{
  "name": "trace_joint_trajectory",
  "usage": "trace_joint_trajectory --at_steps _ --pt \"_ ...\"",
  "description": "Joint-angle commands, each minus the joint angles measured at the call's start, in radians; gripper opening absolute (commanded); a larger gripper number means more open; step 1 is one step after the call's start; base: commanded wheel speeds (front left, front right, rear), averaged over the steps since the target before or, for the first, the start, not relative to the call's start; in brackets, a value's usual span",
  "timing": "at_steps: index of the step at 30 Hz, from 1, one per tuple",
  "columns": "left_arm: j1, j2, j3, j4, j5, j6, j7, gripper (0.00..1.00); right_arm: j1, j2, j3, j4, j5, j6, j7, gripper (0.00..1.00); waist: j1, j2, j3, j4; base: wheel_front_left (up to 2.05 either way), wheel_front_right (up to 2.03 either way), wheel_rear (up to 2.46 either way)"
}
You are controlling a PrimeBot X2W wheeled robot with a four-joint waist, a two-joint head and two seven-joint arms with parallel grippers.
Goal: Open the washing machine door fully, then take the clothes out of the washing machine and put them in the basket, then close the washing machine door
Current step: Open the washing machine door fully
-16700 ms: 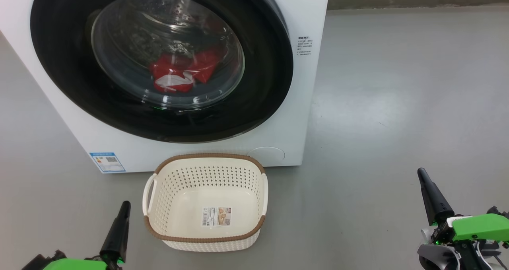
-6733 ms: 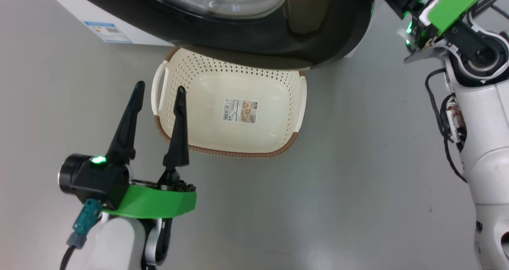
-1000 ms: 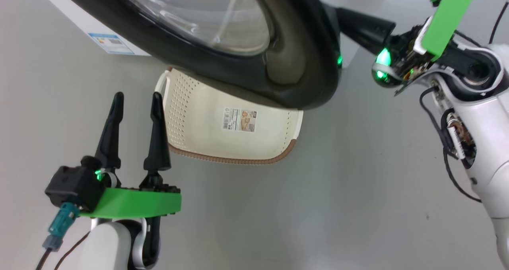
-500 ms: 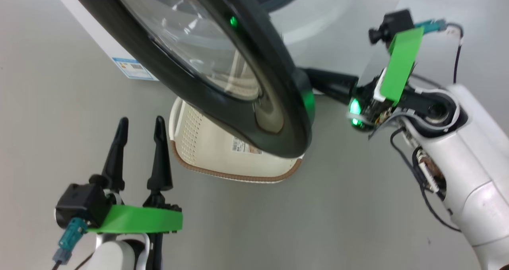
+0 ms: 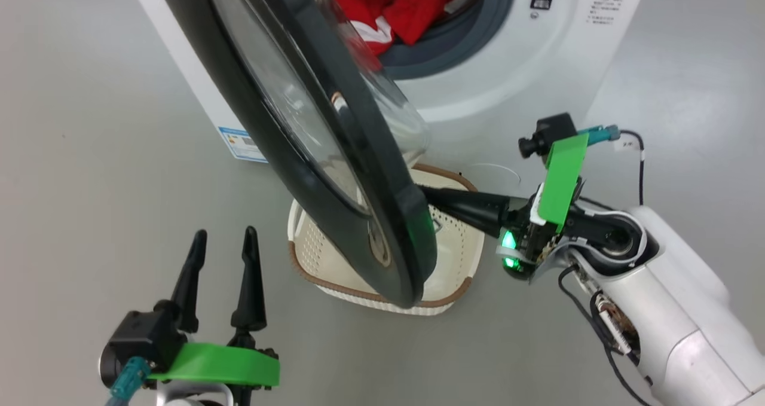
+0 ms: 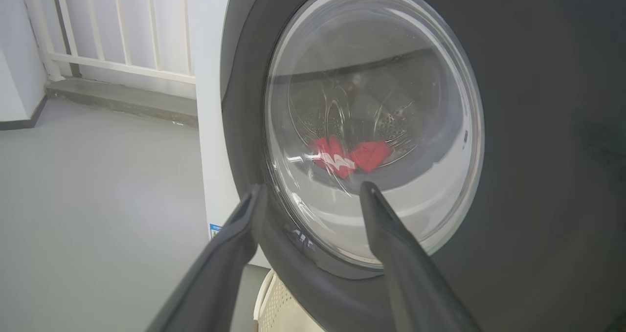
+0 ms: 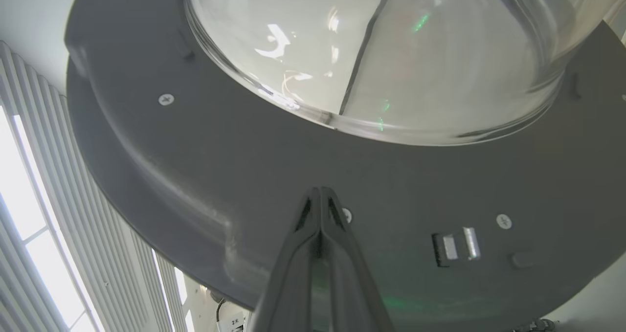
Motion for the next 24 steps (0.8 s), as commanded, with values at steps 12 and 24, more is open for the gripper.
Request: trace_joint_trajectory --at_steps 12,24 --pt "0.035 0.017 -0.005 0.036 0.006 0.001 0.004 1.0 0.095 0.06 0.019 0.003 0.011 0.008 0.015 0.0 0.0 0.0 -0.131 0.116 0.0 0.0 0.0" --pt "0.065 0.034 -0.033 0.031 0.013 0.002 0.034 1.0 0.142 0.094 0.021 0.039 0.006 0.008 0.003 0.0 0.0 0.0 -0.208 0.215 0.0 0.0 0.0"
